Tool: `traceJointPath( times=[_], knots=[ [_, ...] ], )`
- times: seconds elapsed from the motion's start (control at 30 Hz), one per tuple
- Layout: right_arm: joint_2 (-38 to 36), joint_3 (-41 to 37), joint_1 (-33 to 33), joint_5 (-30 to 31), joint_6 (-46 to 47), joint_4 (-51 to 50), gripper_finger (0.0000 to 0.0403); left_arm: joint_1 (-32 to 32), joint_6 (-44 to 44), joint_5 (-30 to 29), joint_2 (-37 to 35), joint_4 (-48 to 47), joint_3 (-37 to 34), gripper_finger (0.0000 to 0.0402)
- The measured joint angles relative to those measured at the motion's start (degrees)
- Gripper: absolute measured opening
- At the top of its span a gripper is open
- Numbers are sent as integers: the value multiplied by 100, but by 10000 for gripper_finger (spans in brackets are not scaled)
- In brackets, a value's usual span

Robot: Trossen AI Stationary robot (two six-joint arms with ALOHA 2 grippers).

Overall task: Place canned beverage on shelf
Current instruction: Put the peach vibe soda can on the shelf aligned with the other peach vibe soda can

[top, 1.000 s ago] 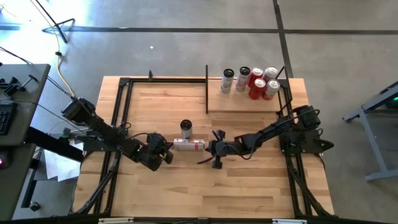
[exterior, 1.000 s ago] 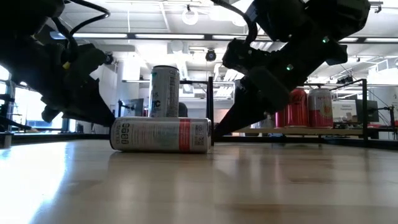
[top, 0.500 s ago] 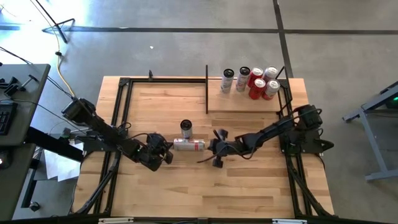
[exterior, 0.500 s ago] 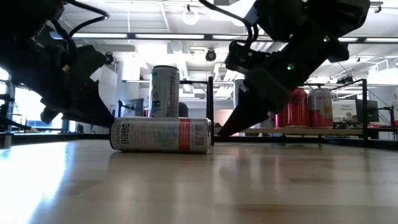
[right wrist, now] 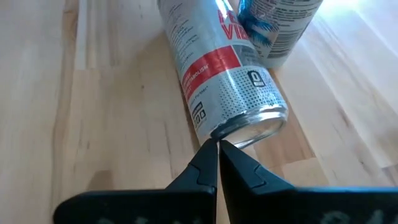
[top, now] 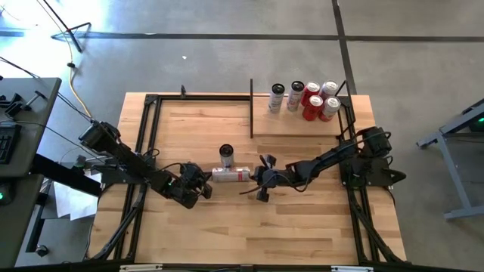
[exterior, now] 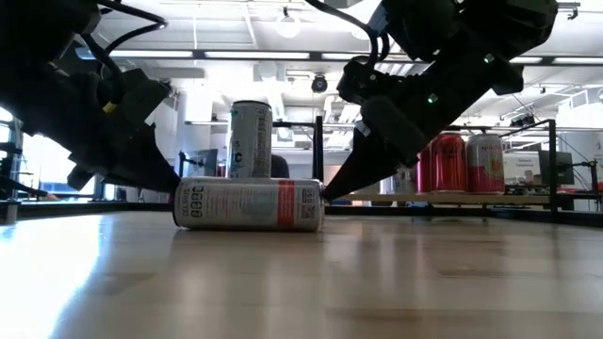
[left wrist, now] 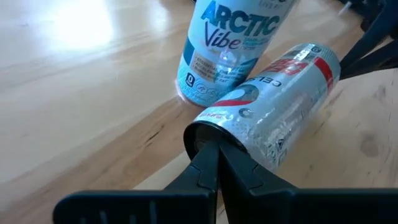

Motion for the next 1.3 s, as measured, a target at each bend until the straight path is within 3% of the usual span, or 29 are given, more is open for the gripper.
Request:
traceJointPath(
  times=[0.27, 0.47, 0.67, 1.03, 1.13, 1.3],
  knots=[
    [4, -1, 28, -99, 15, -41, 0, 0, 468, -157, -156, -17, 139, 0],
    [15, -11, 77, -159, 48, -18, 0, 5, 1345, -352, -861, 78, 350, 0],
    [-1, 31, 65, -142, -11, 365, 0, 179, 2185, -104, -1500, 102, 463, 0],
    [53, 22, -47, -535, -432, 607, 0, 497, 2682, 632, -1382, 48, 691, 0],
    [-112, 20, 3, -521, -501, 310, 0, 229, 2514, 787, -1516, -240, 717, 0],
    [-396, 17, -9, -79, -486, -143, 0, -496, 1346, 790, -1556, -1171, 717, 0]
  ],
)
